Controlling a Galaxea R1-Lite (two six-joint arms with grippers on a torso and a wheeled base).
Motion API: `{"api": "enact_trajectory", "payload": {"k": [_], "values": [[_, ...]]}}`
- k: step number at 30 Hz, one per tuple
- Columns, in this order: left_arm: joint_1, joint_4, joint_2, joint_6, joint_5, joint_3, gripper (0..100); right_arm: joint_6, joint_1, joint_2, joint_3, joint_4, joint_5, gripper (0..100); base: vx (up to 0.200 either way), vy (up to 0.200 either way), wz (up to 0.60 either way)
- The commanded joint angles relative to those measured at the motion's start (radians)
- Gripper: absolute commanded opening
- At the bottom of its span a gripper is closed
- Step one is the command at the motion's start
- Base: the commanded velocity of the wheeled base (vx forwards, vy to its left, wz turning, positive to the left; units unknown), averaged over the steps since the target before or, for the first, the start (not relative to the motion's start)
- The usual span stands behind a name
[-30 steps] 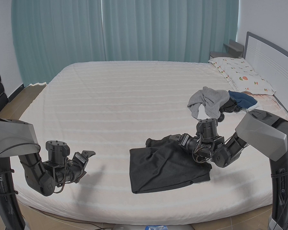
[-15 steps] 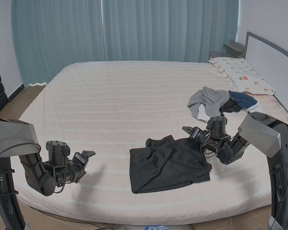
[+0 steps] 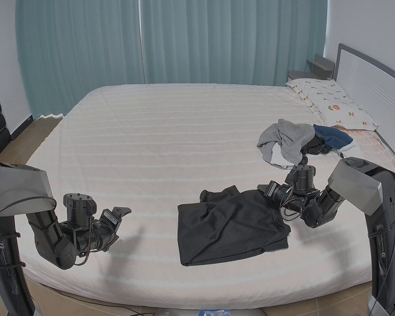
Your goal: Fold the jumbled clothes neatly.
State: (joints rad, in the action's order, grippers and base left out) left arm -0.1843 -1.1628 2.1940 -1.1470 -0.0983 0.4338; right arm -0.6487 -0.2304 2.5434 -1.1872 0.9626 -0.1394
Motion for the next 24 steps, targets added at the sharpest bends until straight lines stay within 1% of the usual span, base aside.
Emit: {"api": "enact_trajectory", "payload": {"k": [1,6,18,19,21,22,24], "values": [[0.0,0.0,0.001,0.0,0.0,0.0,100,0.006,0.019,0.02,-0.008,0.001,0.004,0,0.0,0.0,0.0],[0.0,-0.002,0.001,0.0,0.0,0.0,100,0.006,0.049,0.011,-0.014,0.002,0.004,0,0.0,0.0,0.0],[0.0,0.0,0.0,0.0,-0.001,0.0,100,0.004,0.049,0.012,-0.011,-0.004,0.006,0,0.0,0.0,0.0],[0.0,0.0,0.001,0.0,0.0,0.0,100,0.001,0.049,0.008,-0.006,0.002,0.006,100,0.0,0.0,0.0],[0.0,0.0,0.0,0.0,-0.001,0.0,100,-0.002,0.049,-0.006,0.003,0.005,0.006,100,0.0,0.0,0.0],[0.002,0.0,0.001,0.0,-0.001,0.002,100,-0.008,0.049,-0.057,0.026,0.005,0.003,100,0.0,0.0,0.0],[0.002,0.0,0.0,0.0,-0.001,0.003,100,-0.009,0.051,-0.095,0.061,-0.004,-0.009,100,0.0,0.0,0.0]]}}
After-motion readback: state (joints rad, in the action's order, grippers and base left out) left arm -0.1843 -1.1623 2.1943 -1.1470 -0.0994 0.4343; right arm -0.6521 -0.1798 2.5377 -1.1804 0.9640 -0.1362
